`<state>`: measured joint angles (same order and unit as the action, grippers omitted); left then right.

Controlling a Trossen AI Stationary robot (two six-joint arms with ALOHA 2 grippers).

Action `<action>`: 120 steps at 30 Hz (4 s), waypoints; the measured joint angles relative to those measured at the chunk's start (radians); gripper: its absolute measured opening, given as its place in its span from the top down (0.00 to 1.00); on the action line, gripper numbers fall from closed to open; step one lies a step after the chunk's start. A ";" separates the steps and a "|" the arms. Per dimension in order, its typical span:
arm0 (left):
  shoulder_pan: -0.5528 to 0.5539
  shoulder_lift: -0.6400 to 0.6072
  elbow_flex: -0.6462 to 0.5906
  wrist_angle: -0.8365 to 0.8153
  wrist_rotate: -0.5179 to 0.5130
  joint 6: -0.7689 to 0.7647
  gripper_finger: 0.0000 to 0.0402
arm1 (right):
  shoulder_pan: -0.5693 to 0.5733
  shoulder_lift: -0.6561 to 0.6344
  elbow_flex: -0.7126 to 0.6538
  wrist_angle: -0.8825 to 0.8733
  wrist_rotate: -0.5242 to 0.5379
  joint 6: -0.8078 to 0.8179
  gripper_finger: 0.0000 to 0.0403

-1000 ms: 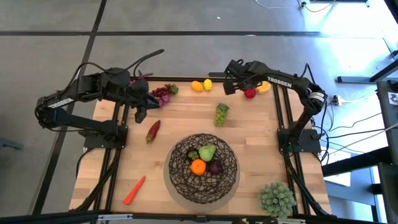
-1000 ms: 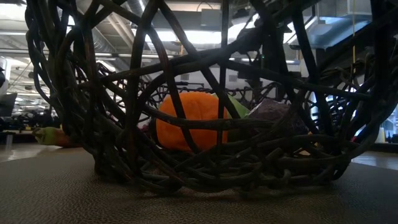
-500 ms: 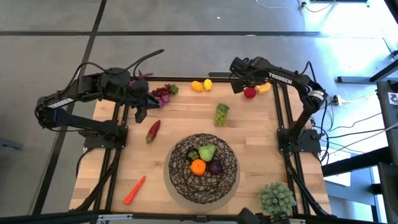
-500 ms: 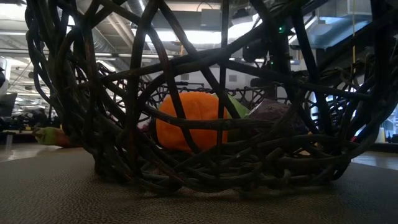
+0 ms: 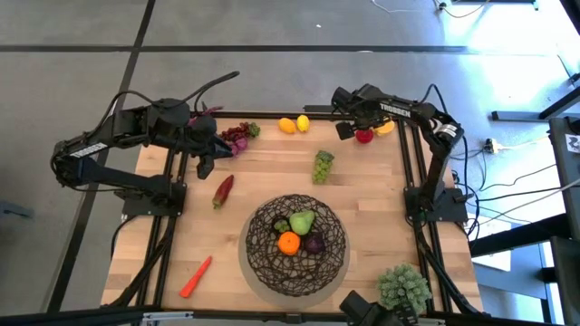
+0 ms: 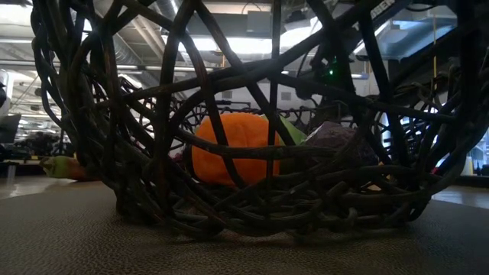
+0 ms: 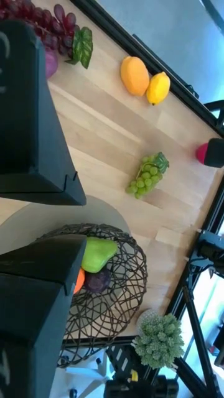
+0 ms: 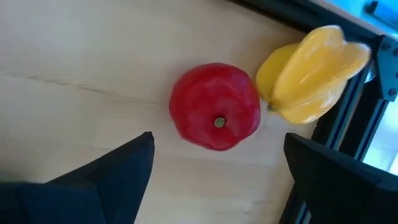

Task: Build produce basket
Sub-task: Put the tomato into the mesh basket

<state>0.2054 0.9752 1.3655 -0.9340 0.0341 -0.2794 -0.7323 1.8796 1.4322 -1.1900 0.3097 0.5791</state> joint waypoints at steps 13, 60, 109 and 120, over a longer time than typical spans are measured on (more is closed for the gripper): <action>0.000 0.000 0.000 0.000 0.000 -0.001 0.81 | -0.037 0.074 0.000 0.013 -0.041 -0.102 0.14; 0.000 0.000 0.000 0.000 0.001 -0.002 0.81 | -0.069 0.122 0.000 0.049 -0.094 -0.147 0.14; 0.000 0.000 0.000 0.000 0.001 0.000 0.81 | -0.062 0.153 0.000 0.070 -0.074 -0.162 0.14; 0.000 0.000 0.000 0.000 0.001 0.001 0.81 | -0.056 0.158 -0.001 0.062 -0.056 -0.142 0.27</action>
<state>0.2050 0.9752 1.3655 -0.9340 0.0349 -0.2787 -0.7883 2.0373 1.4315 -1.1278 0.2535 0.4370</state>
